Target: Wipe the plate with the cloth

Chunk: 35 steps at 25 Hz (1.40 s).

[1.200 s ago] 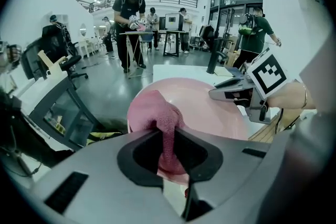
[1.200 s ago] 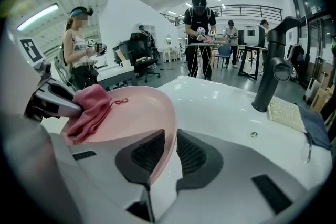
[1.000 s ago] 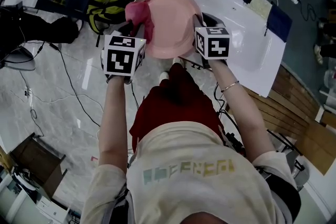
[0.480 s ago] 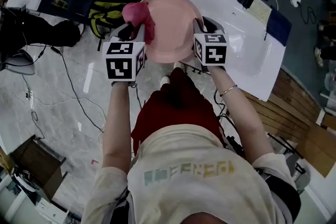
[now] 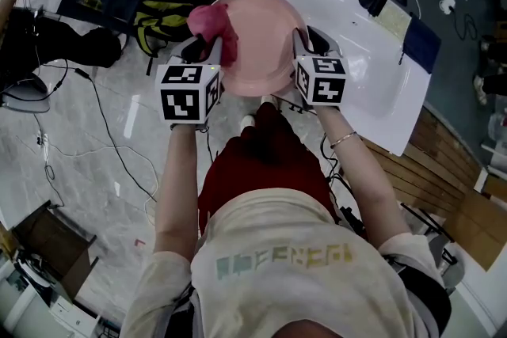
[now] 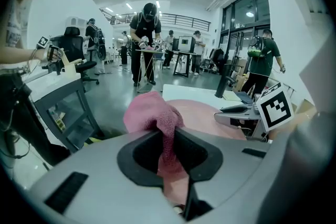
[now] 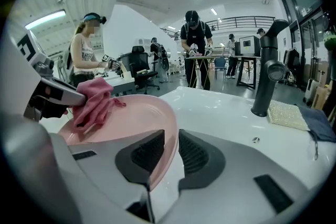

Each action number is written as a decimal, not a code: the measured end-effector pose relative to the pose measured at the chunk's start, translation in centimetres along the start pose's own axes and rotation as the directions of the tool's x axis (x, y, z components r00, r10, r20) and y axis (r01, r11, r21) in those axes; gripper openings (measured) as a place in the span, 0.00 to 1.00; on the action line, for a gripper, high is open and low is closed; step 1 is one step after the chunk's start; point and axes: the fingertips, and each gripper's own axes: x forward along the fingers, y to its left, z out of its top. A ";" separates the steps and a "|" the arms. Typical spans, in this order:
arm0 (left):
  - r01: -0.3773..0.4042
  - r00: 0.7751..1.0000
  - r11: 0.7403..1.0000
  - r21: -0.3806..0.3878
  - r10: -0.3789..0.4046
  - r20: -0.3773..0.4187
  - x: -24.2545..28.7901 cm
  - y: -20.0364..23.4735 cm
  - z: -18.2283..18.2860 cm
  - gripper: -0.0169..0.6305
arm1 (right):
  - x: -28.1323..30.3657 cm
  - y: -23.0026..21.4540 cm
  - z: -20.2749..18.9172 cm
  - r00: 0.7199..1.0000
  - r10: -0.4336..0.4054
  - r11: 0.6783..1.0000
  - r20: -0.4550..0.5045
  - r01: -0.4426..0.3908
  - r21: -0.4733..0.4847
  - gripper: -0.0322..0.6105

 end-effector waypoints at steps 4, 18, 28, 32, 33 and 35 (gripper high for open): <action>-0.004 1.000 1.000 -0.004 0.004 0.012 0.0 0.1 0.2 0.13 | -0.1 0.1 0.3 1.000 0.007 1.000 0.022 -0.007 0.004 0.17; 0.015 0.993 1.000 -0.026 -0.012 0.115 -0.6 0.8 1.6 0.13 | -2.5 0.2 3.5 0.988 -0.021 0.998 0.152 0.010 0.069 0.18; 0.014 0.981 1.000 -0.006 -0.013 0.195 -2.2 0.4 2.8 0.13 | -6.7 2.6 6.7 0.959 0.032 0.993 0.282 -0.063 0.103 0.18; 0.019 0.975 1.000 0.009 -0.020 0.221 -3.1 -0.2 3.4 0.13 | -8.4 3.3 7.1 0.948 0.046 0.994 0.315 -0.075 0.081 0.18; 0.020 0.974 1.000 0.013 -0.022 0.227 -3.4 -0.3 3.5 0.13 | -8.7 3.5 7.1 0.947 0.047 0.995 0.318 -0.073 0.071 0.18; 0.025 0.971 0.999 0.023 -0.030 0.238 -4.0 -0.6 3.7 0.13 | -9.5 3.8 7.0 0.945 0.046 0.996 0.324 -0.067 0.055 0.15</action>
